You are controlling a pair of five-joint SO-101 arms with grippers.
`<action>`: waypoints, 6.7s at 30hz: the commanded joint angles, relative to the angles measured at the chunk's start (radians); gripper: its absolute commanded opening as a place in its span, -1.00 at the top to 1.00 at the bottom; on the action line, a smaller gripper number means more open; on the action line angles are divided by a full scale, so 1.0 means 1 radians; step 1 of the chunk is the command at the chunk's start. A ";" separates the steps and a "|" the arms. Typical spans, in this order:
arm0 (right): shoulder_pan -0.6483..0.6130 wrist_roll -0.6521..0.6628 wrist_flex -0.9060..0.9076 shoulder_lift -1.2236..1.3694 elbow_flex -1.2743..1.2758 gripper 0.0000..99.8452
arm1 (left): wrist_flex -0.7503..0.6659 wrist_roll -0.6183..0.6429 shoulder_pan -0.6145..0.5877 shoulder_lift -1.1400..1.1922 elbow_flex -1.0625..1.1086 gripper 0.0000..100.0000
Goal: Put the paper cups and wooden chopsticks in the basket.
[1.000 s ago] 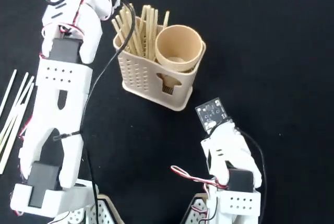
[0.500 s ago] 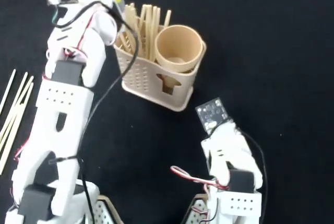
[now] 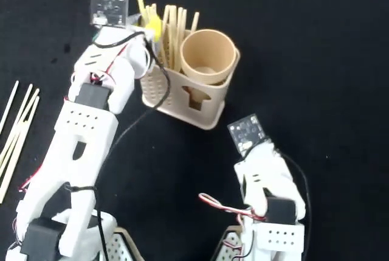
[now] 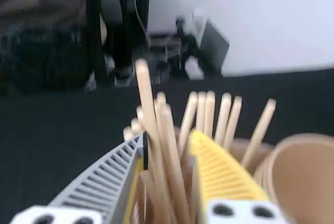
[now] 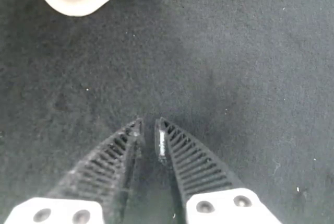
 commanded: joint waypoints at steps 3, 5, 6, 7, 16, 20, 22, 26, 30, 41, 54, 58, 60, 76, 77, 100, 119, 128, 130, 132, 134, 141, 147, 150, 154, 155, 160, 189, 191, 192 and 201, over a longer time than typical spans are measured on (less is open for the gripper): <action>-0.009 0.003 -0.015 -0.071 -0.007 0.89 | 0.600 -0.075 -0.045 -0.021 -0.392 0.61; -0.009 0.003 -0.015 -0.071 -0.007 0.89 | 0.844 -0.092 -0.122 0.025 -0.581 0.61; -0.009 0.003 -0.015 -0.071 -0.005 0.89 | 0.948 -0.115 -0.170 0.061 -0.667 0.61; -0.009 0.003 -0.015 -0.071 -0.005 0.89 | 1.043 -0.158 -0.222 0.103 -0.760 0.61; -0.009 0.003 -0.015 -0.071 -0.005 0.89 | 1.269 -0.562 -0.671 0.540 -1.038 0.60; -0.009 0.003 -0.015 -0.071 -0.005 0.89 | 1.266 -0.749 -0.791 0.707 -1.040 0.60; -0.009 0.003 -0.015 -0.071 -0.005 0.89 | 1.247 -0.816 -0.834 0.790 -1.053 0.62; -0.009 0.003 -0.015 -0.071 -0.005 0.89 | 1.171 -0.911 -0.911 0.954 -1.101 0.66; -0.009 0.003 -0.015 -0.071 -0.005 0.89 | 1.154 -1.039 -0.960 1.099 -1.171 0.63; -0.009 0.003 -0.015 -0.071 -0.005 0.89 | 1.160 -1.132 -0.969 1.389 -1.379 0.64; -0.009 0.003 -0.015 -0.071 -0.005 0.89 | 1.269 -1.281 -0.966 1.448 -1.388 0.94; -0.009 0.003 -0.014 -0.071 -0.005 0.89 | 1.269 -1.238 -0.967 1.424 -1.389 0.94; -0.009 0.003 -0.014 -0.071 -0.005 0.89 | 1.270 -1.201 -0.967 1.376 -1.377 0.94; -0.009 0.003 -0.012 -0.071 -0.007 0.89 | 1.146 -1.031 -0.717 0.500 -0.740 0.94; -0.009 0.003 -0.012 -0.071 -0.007 0.89 | 1.086 -0.999 -0.696 0.446 -0.688 0.94; -0.009 0.003 -0.011 -0.071 -0.008 0.89 | 0.330 -0.190 -0.361 -0.233 -0.278 0.94; -0.009 0.003 -0.009 -0.071 -0.008 0.89 | -0.120 0.028 -0.028 -0.276 -0.361 0.94; -0.009 0.003 -0.012 -0.071 -0.008 0.89 | -0.052 0.049 -0.007 -0.155 -0.395 0.94; -0.009 0.003 -0.012 -0.071 -0.008 0.89 | -0.048 0.115 -0.007 -0.117 -0.375 0.94; -0.008 0.003 -0.012 -0.071 -0.008 0.89 | -0.048 0.158 -0.012 -0.086 -0.354 0.94; -0.008 0.003 -0.012 -0.071 -0.008 0.89 | -0.048 0.167 -0.010 -0.061 -0.332 0.94; -0.008 0.003 -0.012 -0.071 -0.008 0.89 | -0.054 0.167 -0.008 -0.046 -0.199 0.94; -0.008 0.003 -0.012 -0.071 -0.008 0.89 | -0.055 0.169 -0.010 -0.044 -0.101 0.94; -0.006 0.003 -0.012 -0.071 -0.008 0.89 | -0.048 0.163 -0.007 -0.046 -0.064 0.93; -0.006 0.003 -0.012 -0.071 -0.008 0.89 | 0.069 0.140 0.016 -0.048 -0.073 0.63; -0.006 0.003 -0.014 -0.071 -0.008 0.89 | 0.118 0.140 0.025 -0.048 -0.090 0.57; -0.006 0.003 -0.015 -0.071 -0.008 0.89 | 0.396 0.137 0.042 -0.046 -0.283 0.55; -0.009 0.003 -0.015 -0.071 -0.004 0.89 | 0.865 -0.710 -0.501 0.628 -0.599 0.55; -0.009 0.003 -0.015 -0.071 -0.004 0.89 | 0.893 -0.712 -0.486 0.735 -0.690 0.55; -0.009 0.003 -0.015 -0.071 -0.004 0.89 | 0.907 -0.713 -0.476 0.786 -0.734 0.55; -0.009 0.003 -0.015 -0.071 -0.004 0.89 | 1.054 -0.712 -0.363 1.094 -1.118 0.55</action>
